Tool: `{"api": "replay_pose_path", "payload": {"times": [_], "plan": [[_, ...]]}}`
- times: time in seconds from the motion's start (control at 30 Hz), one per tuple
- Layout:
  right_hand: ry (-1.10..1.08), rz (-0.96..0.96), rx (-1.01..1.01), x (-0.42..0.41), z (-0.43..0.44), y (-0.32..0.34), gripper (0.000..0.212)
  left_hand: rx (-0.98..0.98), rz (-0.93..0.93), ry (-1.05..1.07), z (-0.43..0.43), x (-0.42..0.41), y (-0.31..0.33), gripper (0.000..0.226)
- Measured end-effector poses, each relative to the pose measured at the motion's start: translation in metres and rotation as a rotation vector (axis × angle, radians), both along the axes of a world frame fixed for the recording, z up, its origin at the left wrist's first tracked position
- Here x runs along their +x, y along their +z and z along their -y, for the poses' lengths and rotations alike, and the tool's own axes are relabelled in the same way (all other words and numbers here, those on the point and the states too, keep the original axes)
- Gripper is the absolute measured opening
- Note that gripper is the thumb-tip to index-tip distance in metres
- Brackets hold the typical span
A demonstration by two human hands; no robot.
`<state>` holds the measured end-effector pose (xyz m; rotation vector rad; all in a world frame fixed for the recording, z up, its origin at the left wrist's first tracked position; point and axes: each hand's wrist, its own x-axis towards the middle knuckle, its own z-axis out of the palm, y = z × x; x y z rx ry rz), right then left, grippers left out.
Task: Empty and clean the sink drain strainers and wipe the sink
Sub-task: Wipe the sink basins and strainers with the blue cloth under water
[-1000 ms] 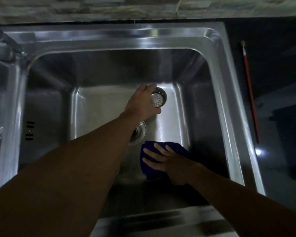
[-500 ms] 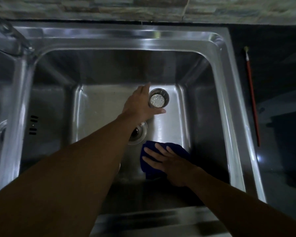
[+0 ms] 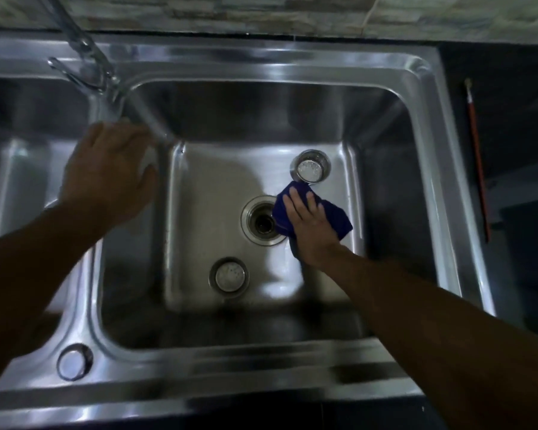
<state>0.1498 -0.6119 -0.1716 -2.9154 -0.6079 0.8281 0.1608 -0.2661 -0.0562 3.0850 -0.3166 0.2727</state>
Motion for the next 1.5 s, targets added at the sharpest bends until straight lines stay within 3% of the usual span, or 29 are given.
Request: {"api": "replay_pose_path", "payload": {"times": [0.17, 0.33, 0.53, 0.67, 0.87, 1.03, 1.3, 1.37, 1.5], "plan": [[0.192, -0.084, -0.032, -0.030, 0.024, -0.003, 0.094, -0.032, -0.153, 0.003, 0.001, -0.032, 0.000, 0.067], [0.443, -0.248, -0.008, -0.045, 0.060, -0.003, 0.099, -0.122, -0.094, 0.002, -0.001, -0.030, 0.000, 0.061], [0.384, -0.181, 0.083, -0.022, 0.047, 0.007, 0.096, -0.144, -0.084, 0.029, 0.000, -0.031, -0.004, 0.055], [0.404, -0.185, 0.022, -0.028, 0.041, 0.006, 0.095, -0.122, -0.098, 0.038, -0.003, -0.030, -0.007, 0.060], [0.858, -0.282, -0.132, -0.036, 0.071, 0.001, 0.097, -0.134, -0.045, 0.048, -0.001, -0.030, -0.009, 0.060], [0.977, -0.328, -0.013, -0.035, 0.034, -0.003, 0.083, -0.134, -0.038, 0.024, -0.001, -0.031, -0.007, 0.058], [0.887, -0.325, 0.101, -0.047, 0.045, -0.006, 0.070, -0.148, -0.062, 0.036, 0.000, -0.030, -0.004, 0.060], [0.731, -0.325, 0.085, -0.043, 0.069, -0.003, 0.071, -0.149, -0.058, 0.034, -0.001, -0.030, -0.005, 0.062], [0.295, -0.227, 0.062, -0.027, 0.082, 0.009, 0.102, -0.140, -0.071, 0.034, 0.000, -0.030, -0.006, 0.065]]}}
